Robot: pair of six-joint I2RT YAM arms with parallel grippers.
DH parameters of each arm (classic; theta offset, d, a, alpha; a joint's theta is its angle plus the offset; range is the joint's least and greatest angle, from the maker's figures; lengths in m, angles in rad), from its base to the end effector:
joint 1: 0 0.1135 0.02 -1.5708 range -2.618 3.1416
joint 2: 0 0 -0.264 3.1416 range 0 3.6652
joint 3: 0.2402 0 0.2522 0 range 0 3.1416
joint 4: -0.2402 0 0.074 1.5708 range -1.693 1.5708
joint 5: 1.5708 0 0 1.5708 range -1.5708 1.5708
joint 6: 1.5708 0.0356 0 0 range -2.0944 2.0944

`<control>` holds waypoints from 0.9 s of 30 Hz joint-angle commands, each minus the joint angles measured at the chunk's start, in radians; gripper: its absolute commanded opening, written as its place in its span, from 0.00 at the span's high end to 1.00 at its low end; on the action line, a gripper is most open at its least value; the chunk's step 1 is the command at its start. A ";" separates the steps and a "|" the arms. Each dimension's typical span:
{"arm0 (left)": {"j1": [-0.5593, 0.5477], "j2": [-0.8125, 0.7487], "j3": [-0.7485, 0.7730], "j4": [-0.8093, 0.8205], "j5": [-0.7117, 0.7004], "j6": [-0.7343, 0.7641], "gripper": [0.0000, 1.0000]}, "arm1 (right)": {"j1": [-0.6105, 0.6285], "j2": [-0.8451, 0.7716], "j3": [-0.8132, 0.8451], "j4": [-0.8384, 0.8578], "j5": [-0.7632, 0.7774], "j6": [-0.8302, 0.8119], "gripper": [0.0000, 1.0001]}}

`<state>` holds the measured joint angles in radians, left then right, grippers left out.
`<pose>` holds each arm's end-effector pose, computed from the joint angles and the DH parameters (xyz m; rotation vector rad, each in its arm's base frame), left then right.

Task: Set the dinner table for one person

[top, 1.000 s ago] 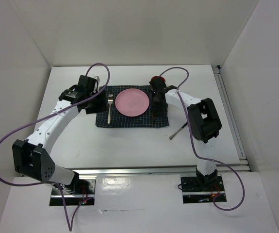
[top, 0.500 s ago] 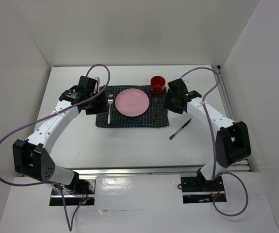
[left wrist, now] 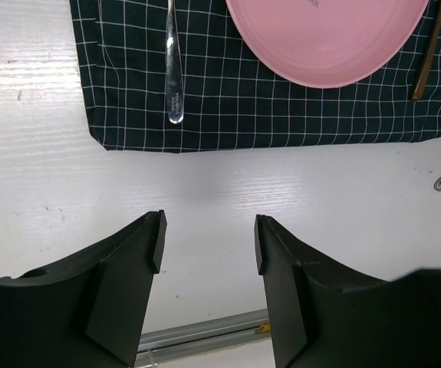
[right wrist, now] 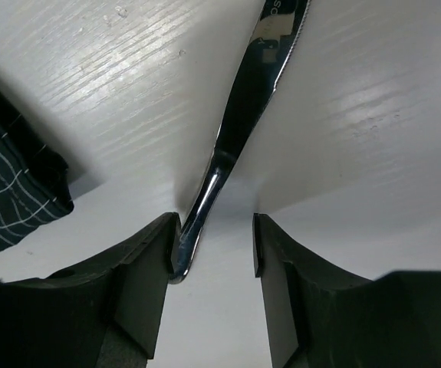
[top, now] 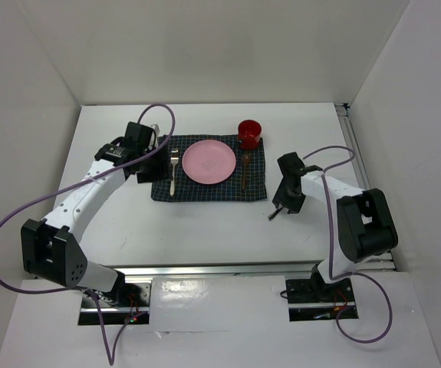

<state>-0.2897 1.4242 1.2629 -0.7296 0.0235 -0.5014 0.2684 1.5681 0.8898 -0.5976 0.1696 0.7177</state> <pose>0.2889 -0.0870 0.3093 -0.2536 2.4853 -0.3675 0.2710 0.0683 0.1661 0.6588 2.7242 -0.0128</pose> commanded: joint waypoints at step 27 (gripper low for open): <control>-0.003 0.005 0.018 0.004 0.000 0.021 0.34 | 0.052 0.032 0.181 -0.054 0.153 -0.125 0.99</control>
<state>-0.2897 1.4330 1.2545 -0.7322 0.0238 -0.4984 0.3058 1.6402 0.9825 -0.6170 0.2794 0.6586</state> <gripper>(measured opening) 0.665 0.190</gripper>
